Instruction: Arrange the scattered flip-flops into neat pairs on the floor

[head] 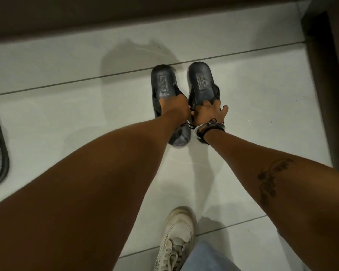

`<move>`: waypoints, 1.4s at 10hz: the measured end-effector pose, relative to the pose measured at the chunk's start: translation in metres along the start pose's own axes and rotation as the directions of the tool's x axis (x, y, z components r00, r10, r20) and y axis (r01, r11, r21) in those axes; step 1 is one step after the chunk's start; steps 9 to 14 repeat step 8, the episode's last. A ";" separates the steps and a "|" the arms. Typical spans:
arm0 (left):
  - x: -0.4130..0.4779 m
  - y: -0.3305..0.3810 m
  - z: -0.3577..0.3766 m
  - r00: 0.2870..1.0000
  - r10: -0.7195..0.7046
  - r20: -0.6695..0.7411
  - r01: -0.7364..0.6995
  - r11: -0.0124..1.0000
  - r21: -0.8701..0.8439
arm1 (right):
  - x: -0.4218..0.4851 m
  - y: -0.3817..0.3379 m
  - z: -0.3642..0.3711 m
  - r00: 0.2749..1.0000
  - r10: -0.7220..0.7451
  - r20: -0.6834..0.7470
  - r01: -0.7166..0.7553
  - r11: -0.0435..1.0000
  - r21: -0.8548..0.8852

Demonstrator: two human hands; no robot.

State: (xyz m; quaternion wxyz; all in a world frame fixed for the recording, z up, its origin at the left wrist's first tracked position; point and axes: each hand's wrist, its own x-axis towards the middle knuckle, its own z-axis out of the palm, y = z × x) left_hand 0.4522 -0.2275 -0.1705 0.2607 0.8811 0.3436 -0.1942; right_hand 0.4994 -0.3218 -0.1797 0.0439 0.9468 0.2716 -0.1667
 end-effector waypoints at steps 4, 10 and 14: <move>-0.004 0.003 0.011 1.000 -0.013 -0.026 0.014 0.999 0.036 | 0.009 0.008 -0.004 0.991 -0.112 0.077 0.112 0.994 -0.001; -0.035 -0.018 -0.030 0.935 0.230 -0.269 -0.208 0.972 0.108 | 0.002 0.007 -0.037 0.975 -0.214 0.052 0.217 0.974 -0.057; -0.035 -0.018 -0.030 0.935 0.230 -0.269 -0.208 0.972 0.108 | 0.002 0.007 -0.037 0.975 -0.214 0.052 0.217 0.974 -0.057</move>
